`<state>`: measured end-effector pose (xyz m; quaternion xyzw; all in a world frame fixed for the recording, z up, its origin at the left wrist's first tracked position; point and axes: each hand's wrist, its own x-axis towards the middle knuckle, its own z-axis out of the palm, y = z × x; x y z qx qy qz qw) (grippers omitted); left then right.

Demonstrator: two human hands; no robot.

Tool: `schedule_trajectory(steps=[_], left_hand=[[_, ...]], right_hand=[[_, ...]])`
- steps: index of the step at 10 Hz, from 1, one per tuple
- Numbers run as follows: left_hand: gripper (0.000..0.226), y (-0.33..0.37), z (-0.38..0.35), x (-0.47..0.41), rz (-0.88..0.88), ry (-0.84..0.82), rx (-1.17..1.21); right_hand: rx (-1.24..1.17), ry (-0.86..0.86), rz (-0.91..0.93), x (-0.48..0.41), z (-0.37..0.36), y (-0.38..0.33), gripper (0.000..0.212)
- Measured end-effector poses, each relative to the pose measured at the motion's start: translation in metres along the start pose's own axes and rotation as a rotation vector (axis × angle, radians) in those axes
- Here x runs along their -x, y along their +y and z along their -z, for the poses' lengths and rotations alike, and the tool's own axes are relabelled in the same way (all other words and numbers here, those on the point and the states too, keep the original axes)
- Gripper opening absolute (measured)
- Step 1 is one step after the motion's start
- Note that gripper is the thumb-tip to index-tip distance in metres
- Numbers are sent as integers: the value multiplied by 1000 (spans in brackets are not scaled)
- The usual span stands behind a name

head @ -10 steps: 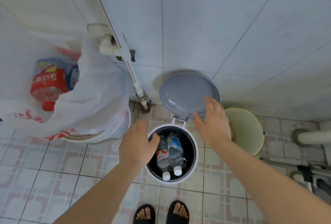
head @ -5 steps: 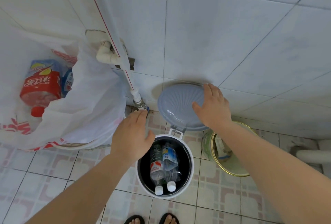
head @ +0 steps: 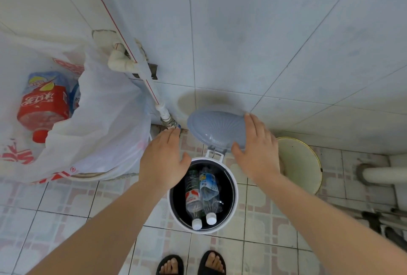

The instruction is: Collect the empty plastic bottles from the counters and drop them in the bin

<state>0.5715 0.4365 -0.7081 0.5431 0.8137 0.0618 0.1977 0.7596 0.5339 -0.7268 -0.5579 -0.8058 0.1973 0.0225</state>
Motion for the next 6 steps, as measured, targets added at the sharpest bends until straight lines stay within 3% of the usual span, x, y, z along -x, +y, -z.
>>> schedule_trajectory(steps=[1, 4, 6], left_hand=[[59, 2, -1, 6, 31, 2, 32], [54, -18, -11, 45, 73, -31, 4], [54, -29, -18, 68, 79, -66, 0]], right_hand=[[-10, 44, 20, 39, -9, -4, 78], [-37, -140, 35, 167, -57, -19, 72], [2, -211, -89, 227, -81, -14, 57]])
